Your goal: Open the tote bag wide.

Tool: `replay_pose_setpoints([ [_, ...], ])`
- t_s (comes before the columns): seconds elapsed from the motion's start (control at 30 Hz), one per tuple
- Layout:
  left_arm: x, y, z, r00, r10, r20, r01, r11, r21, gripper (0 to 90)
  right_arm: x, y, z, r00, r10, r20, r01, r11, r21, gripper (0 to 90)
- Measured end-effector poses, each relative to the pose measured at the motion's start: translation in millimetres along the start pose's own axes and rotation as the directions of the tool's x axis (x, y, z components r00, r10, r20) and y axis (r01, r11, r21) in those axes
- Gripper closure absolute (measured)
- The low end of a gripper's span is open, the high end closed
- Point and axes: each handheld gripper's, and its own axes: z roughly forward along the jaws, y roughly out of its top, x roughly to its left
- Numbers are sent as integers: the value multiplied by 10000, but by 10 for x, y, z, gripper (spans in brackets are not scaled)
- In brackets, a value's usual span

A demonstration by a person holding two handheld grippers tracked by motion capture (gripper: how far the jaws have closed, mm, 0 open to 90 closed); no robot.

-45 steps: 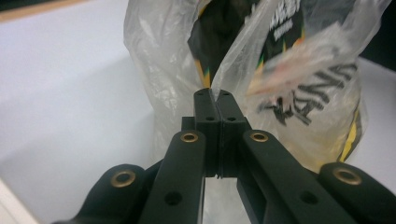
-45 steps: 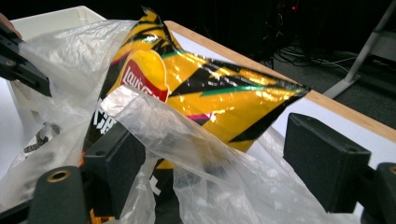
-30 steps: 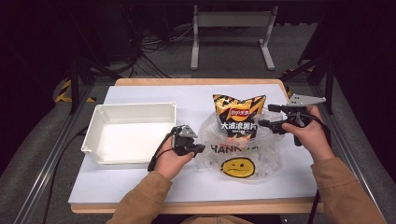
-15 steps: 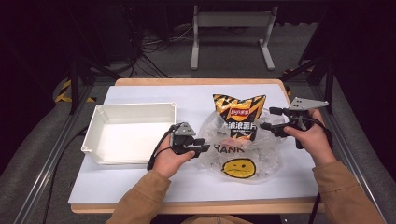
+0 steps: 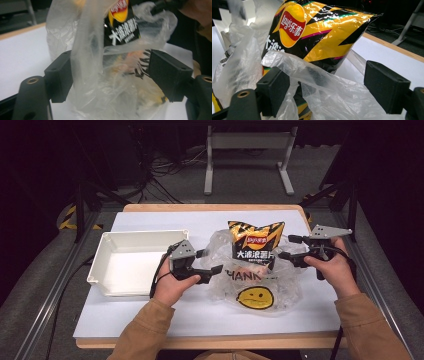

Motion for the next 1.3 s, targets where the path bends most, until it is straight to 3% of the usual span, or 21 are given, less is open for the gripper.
replay_pose_setpoints([
  [0.2, 21, 148, -91, 9985, 208, -516, -230, 9988, -427, 170, 2, -6, 1, 10000, 33, -13, -33, 10000, -14, 213],
  [0.27, 30, 270, -122, 9967, 378, -724, -427, 9968, -674, 161, 4, -7, 3, 10000, 16, 1, -16, 10000, -14, 213],
  [0.43, 61, 445, -111, 9944, 595, -874, -686, 9921, -1046, 149, 5, -4, -1, 10000, 15, 6, -15, 10000, -33, 213],
  [0.6, 120, 564, -53, 9949, 763, -661, -850, 9862, -1421, 149, 0, -3, -20, 10000, 29, 21, -29, 9999, -100, 213],
  [0.73, 194, 630, 28, 9967, 807, -81, -808, 9788, -1880, 177, -7, -9, -44, 10000, 4, 61, -3, 9999, -123, 213],
  [0.87, 267, 637, 135, 9965, 642, 541, -521, 9783, -2006, 260, -4, -13, -59, 10000, 45, 42, -45, 9999, -158, 213],
  [0.93, 290, 614, 197, 9954, 520, 808, -360, 9816, -1873, 390, 1, -16, -64, 10000, -15, 38, 15, 9998, -183, 213],
  [0.97, 297, 601, 216, 9953, 501, 827, -352, 9844, -1723, 509, 7, -20, -68, 10000, -20, 30, 21, 9998, -191, 213],
  [1.07, 306, 551, 270, 9975, 222, 667, -128, 9903, -1383, 769, 14, -34, -77, 10000, -32, 21, 32, 9998, -210, 213],
  [1.1, 301, 520, 292, 9989, 89, 455, -44, 9951, -985, 808, 14, -40, -80, 10000, -33, 18, 33, 9998, -209, 213],
  [1.13, 301, 520, 292, 9989, 89, 455, -44, 9951, -985, 852, 14, -49, -85, 10000, -25, 27, 26, 9998, -212, 213],
  [1.2, 289, 443, 342, 9999, -120, -70, 119, 9996, -243, 889, 14, -67, -92, 10000, 32, 24, -32, 9998, -221, 213],
  [1.3, 281, 330, 395, 9983, -571, -87, 572, 9983, 121, 896, 9, -87, -94, 10000, 59, 26, -58, 9997, -226, 213],
])
